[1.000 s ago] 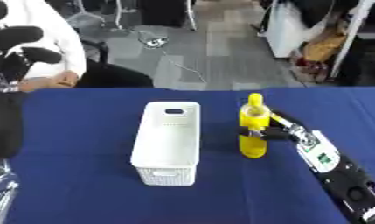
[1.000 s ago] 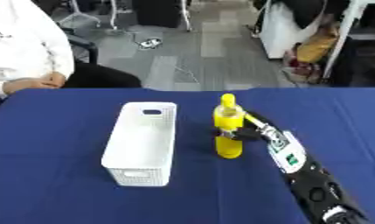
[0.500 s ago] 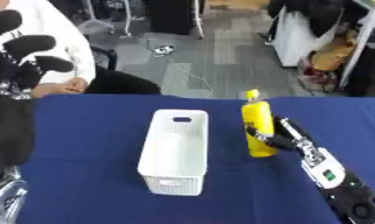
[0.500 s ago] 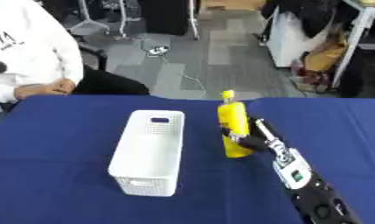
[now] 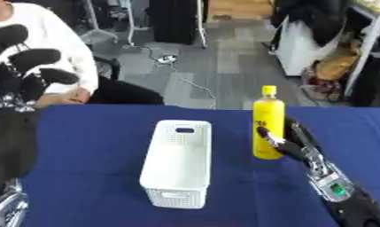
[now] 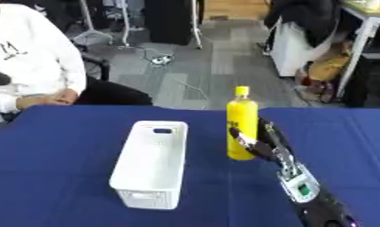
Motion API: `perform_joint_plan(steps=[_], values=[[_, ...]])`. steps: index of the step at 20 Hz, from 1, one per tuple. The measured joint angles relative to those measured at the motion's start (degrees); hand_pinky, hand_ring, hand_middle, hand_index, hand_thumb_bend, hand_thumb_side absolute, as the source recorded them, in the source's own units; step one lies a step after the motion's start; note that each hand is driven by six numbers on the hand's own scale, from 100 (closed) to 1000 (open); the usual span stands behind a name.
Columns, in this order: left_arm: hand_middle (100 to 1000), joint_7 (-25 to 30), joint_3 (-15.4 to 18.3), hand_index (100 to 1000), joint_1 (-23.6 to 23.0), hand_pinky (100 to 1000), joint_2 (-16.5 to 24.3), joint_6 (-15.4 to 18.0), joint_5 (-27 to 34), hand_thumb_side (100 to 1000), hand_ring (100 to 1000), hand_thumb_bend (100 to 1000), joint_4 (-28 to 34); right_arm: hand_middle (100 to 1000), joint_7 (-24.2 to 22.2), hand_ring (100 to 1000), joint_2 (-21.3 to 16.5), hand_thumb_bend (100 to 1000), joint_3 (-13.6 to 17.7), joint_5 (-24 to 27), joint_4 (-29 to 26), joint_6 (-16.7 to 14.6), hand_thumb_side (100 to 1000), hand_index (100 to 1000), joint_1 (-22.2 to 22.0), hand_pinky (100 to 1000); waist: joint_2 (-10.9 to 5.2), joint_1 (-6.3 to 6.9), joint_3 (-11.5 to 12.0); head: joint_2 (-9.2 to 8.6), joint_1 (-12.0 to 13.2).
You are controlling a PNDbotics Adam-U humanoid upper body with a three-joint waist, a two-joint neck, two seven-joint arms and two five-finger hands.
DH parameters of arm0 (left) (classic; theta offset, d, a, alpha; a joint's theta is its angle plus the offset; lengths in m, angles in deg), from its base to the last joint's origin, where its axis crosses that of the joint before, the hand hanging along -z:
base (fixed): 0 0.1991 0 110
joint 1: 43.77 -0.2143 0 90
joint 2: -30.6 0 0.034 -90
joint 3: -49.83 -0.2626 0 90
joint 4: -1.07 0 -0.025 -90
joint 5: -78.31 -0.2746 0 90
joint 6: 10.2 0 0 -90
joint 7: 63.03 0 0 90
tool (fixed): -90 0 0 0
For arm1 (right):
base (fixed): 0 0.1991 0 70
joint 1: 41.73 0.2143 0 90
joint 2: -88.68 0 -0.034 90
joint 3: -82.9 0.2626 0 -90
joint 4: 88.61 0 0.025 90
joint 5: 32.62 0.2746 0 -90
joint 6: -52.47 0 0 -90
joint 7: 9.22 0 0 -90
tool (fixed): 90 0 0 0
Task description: Pick up objects on the table and place them in the box.
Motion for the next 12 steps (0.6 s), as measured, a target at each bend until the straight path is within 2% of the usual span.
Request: perform_joint_plan(steps=[5, 9, 12], values=[[849, 0.01, 0.00, 860, -0.04, 688, 0.02, 0.00, 0.00, 911, 751, 262, 0.00, 100, -1.16, 100, -1.83, 334, -1.39, 7.06, -5.06, 0.12, 601, 417, -0.01, 100, -0.07, -0.04, -0.28, 0.02, 0.00], [849, 0.00, 0.00, 860, -0.18, 687, 0.07, 0.01, -0.01, 911, 751, 262, 0.00, 100, -3.23, 100, -2.59, 284, -3.34, 13.02, -9.23, 2.07, 648, 415, 0.00, 100, -0.48, -0.20, -0.38, 0.11, 0.04], [849, 0.03, 0.00, 860, -0.58, 687, 0.11, 0.01, -0.04, 912, 751, 262, 0.00, 100, -5.45, 100, -2.82, 265, -4.94, 15.53, -11.41, 3.88, 669, 413, 0.45, 100, -0.58, -0.30, -0.71, 0.11, 0.26]])
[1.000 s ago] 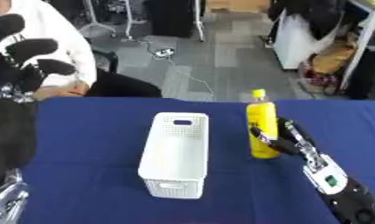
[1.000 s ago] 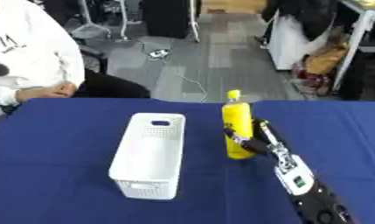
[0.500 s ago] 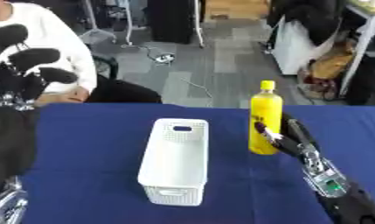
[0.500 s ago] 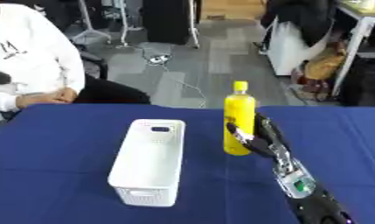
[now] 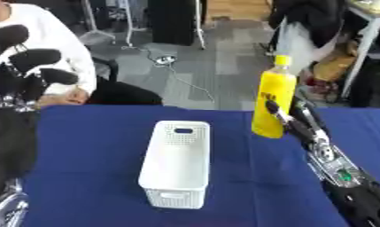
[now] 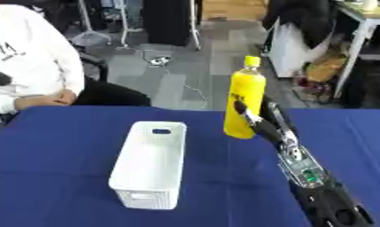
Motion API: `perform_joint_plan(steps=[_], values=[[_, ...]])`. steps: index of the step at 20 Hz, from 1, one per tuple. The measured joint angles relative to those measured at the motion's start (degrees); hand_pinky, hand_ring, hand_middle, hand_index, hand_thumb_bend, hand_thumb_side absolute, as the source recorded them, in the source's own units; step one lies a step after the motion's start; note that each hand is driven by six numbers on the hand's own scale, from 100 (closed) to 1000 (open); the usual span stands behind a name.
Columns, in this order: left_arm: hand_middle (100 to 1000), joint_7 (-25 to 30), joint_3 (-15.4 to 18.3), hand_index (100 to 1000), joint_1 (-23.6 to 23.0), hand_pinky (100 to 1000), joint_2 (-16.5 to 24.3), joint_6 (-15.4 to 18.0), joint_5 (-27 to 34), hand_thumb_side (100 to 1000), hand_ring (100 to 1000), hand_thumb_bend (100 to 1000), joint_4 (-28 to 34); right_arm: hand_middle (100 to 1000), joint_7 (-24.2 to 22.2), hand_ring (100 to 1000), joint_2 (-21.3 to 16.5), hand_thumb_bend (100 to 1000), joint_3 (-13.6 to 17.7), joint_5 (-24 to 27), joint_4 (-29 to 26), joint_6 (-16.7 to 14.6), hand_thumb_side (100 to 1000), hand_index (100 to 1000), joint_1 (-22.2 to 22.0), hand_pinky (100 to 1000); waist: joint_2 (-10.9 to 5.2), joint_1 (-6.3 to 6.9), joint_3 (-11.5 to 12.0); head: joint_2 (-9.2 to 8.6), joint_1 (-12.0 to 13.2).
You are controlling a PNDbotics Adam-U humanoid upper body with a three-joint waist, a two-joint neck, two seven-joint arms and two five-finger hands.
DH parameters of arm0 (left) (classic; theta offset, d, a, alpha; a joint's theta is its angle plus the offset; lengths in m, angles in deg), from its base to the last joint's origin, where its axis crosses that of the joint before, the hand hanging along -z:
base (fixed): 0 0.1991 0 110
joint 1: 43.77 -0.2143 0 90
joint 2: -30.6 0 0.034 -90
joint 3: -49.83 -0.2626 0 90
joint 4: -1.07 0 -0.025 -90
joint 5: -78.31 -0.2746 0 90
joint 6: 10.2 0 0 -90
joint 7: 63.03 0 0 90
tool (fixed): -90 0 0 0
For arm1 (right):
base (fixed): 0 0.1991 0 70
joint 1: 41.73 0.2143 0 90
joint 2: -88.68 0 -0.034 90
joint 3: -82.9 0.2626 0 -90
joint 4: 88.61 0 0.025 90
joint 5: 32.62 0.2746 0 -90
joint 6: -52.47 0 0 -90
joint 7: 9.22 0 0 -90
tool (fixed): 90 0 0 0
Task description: Pick up objects on the table and place them in the box.
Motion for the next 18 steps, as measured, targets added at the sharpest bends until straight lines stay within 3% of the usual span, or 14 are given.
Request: perform_joint_plan(steps=[9, 18], values=[[849, 0.08, -0.02, 860, 0.11, 690, 0.00, -0.16, 0.14, 910, 753, 265, 0.00, 100, -6.82, 100, 0.30, 280, -3.64, 2.67, -1.76, 1.97, 673, 410, 4.21, 100, -0.16, -0.74, 0.65, 0.00, 0.11], [849, 0.02, -0.31, 860, 2.84, 694, -0.44, -1.58, 1.45, 908, 754, 267, 0.00, 100, -10.16, 100, 1.40, 278, -4.74, 4.48, -1.90, 2.62, 666, 414, 6.08, 100, 0.03, -1.53, 2.64, 0.06, 0.62]])
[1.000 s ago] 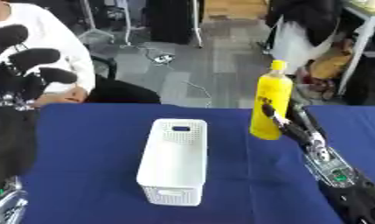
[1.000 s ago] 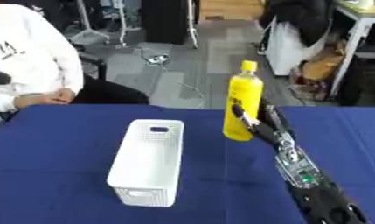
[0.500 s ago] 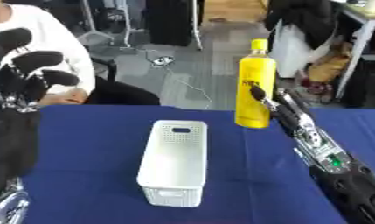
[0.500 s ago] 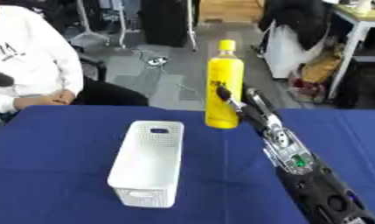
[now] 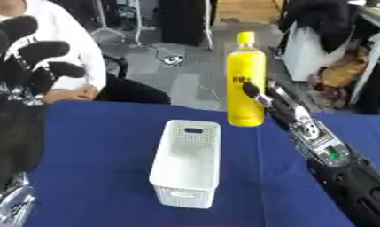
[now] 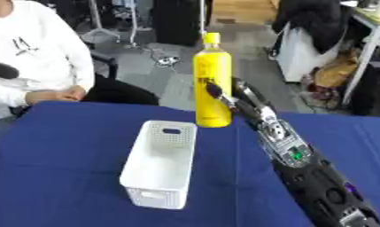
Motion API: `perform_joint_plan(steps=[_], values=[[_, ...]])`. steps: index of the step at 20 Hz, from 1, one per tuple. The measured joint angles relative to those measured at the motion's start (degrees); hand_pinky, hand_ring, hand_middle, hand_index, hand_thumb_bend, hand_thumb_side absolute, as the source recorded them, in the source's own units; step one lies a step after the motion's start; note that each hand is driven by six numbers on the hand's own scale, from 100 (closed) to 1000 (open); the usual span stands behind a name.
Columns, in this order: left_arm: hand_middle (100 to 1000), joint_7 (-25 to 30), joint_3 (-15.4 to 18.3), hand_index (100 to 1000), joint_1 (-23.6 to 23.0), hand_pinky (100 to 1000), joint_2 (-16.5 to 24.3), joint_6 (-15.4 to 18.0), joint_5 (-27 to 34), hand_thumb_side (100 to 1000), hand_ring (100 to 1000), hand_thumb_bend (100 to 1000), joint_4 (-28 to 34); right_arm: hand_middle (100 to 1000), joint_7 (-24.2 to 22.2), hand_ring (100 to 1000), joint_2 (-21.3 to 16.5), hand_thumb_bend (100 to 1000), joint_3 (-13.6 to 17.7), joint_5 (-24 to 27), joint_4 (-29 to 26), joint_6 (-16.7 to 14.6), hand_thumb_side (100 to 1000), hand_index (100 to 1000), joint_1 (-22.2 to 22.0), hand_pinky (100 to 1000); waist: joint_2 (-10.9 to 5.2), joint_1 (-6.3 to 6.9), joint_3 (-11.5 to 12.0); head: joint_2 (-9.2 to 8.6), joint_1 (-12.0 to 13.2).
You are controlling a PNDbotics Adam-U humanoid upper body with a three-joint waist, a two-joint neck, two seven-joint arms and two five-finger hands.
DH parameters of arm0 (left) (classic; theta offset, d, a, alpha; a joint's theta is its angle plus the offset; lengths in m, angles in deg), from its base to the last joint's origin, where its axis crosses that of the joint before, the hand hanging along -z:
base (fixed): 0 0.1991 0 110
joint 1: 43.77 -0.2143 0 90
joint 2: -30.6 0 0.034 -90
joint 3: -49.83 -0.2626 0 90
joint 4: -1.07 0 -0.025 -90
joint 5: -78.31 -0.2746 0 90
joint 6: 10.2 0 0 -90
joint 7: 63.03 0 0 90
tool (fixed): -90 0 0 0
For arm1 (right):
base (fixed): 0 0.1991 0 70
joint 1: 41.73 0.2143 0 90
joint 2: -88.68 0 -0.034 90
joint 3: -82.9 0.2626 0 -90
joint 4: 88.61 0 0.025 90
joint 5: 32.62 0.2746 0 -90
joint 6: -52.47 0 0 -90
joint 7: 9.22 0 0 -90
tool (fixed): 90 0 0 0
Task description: Pick up objects on the table and place them in the box.
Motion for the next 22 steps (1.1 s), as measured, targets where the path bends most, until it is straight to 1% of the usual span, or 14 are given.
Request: perform_joint_plan(steps=[6, 9, 17, 19, 22], values=[[850, -0.17, 0.00, 859, 1.24, 700, -0.70, -0.94, 1.09, 906, 756, 270, 0.00, 100, -0.78, 100, 1.02, 272, -0.19, 1.99, -0.03, 0.79, 663, 417, 0.13, 100, 0.14, -0.92, 1.10, 0.53, 0.41], [850, -0.26, 0.00, 859, 1.87, 701, -0.74, -1.26, 1.64, 906, 756, 270, 0.00, 100, -1.04, 100, 1.81, 270, -0.43, 2.69, -0.20, 1.05, 661, 419, 0.16, 100, 0.14, -1.11, 1.49, 0.93, 0.57], [850, -0.01, -0.01, 859, 3.01, 701, -1.28, -2.18, 2.48, 905, 756, 271, 0.00, 100, -1.64, 100, 4.24, 270, -0.72, 3.19, -0.32, 1.45, 660, 421, 0.41, 100, 0.17, -1.37, 2.43, 1.01, 1.48], [850, -0.03, -0.01, 860, 3.65, 699, -1.63, -2.51, 2.61, 905, 756, 271, 0.00, 100, -2.12, 100, 4.18, 268, -0.74, 3.28, -0.32, 1.33, 660, 422, 0.41, 100, 0.19, -1.59, 3.13, 1.42, 1.86], [850, -0.18, -0.02, 860, 4.36, 701, -1.72, -3.37, 2.81, 905, 756, 272, 0.00, 100, -3.42, 100, 4.11, 268, -0.77, 4.08, 0.15, 1.15, 657, 425, 0.37, 100, 0.23, -2.19, 4.21, 1.52, 2.57]])
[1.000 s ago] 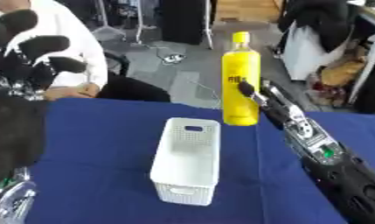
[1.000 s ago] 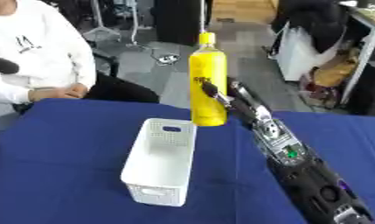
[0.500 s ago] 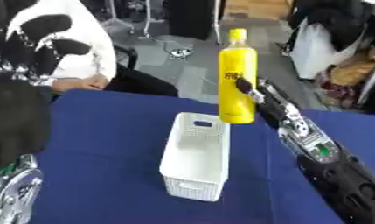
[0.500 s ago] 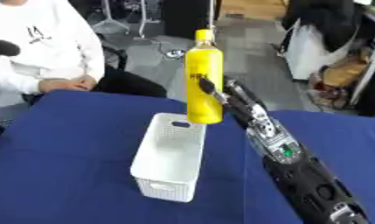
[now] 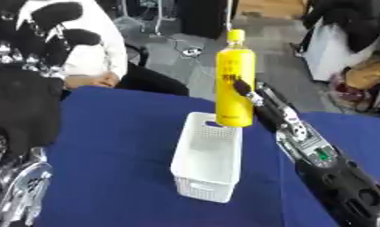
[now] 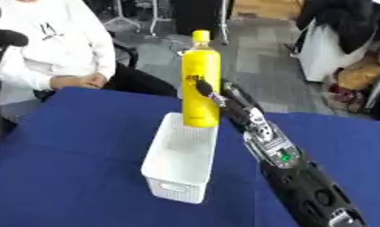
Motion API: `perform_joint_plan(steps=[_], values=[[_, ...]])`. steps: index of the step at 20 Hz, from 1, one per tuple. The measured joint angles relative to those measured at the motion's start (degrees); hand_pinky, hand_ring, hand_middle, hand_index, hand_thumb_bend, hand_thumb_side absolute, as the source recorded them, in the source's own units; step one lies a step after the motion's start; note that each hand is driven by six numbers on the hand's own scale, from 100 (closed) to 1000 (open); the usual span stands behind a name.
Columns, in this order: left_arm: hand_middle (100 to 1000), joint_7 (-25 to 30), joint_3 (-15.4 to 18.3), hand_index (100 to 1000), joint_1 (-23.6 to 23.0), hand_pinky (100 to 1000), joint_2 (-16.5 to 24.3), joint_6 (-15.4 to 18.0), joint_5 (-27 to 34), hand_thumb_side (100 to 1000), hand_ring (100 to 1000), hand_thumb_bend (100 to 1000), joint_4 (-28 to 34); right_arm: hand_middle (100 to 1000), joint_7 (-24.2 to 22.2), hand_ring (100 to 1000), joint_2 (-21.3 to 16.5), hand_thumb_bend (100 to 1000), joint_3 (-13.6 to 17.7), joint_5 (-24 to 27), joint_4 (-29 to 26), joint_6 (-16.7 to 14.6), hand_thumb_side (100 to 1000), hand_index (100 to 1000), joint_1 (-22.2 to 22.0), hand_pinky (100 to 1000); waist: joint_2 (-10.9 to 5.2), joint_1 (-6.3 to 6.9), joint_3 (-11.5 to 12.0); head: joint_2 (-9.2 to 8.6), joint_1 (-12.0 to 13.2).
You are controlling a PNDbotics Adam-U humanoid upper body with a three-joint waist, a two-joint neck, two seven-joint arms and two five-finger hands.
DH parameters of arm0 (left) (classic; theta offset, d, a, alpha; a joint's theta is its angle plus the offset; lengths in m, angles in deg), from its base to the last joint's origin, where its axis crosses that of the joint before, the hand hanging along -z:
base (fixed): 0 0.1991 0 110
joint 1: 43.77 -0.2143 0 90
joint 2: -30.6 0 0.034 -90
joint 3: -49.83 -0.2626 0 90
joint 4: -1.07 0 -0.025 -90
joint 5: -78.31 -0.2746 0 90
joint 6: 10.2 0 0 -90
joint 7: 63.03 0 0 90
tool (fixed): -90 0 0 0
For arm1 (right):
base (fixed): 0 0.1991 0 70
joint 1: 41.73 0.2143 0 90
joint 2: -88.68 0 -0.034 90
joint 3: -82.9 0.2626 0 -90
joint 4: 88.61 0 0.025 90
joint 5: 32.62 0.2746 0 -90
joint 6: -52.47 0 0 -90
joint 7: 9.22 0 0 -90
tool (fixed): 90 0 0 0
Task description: Pick up objects on the table and place them in the box.
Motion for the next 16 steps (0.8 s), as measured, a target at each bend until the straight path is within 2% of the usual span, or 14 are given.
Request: perform_joint_plan(steps=[6, 11, 13, 16], values=[[850, -0.08, -0.17, 861, 0.78, 698, -0.50, -1.41, 0.07, 905, 755, 273, 0.00, 100, -1.74, 100, -0.83, 274, 0.14, 1.33, 1.40, -0.63, 661, 425, -0.35, 100, 0.36, -0.83, 0.48, 0.16, 1.79], [850, -0.04, -0.35, 861, 0.93, 697, -0.51, -1.84, -0.01, 905, 755, 272, 0.00, 100, -1.88, 100, -2.46, 282, 0.34, 0.15, 1.46, -2.21, 696, 409, -0.82, 100, 0.54, -0.86, 0.36, 0.50, 2.41], [850, -0.05, -0.35, 861, 0.92, 697, -0.51, -1.83, -0.10, 904, 755, 272, 0.00, 100, -1.92, 100, -3.39, 277, 0.36, -2.21, 1.11, -4.28, 724, 400, -0.83, 100, 0.54, -0.86, 0.24, 0.50, 2.41], [850, -0.09, -0.35, 861, 0.89, 696, -0.50, -1.79, -0.22, 904, 755, 271, 0.00, 100, -1.97, 100, -4.65, 271, 0.47, -7.24, 0.46, -9.00, 755, 377, -1.19, 100, 0.54, -0.85, 0.05, 0.50, 2.50]])
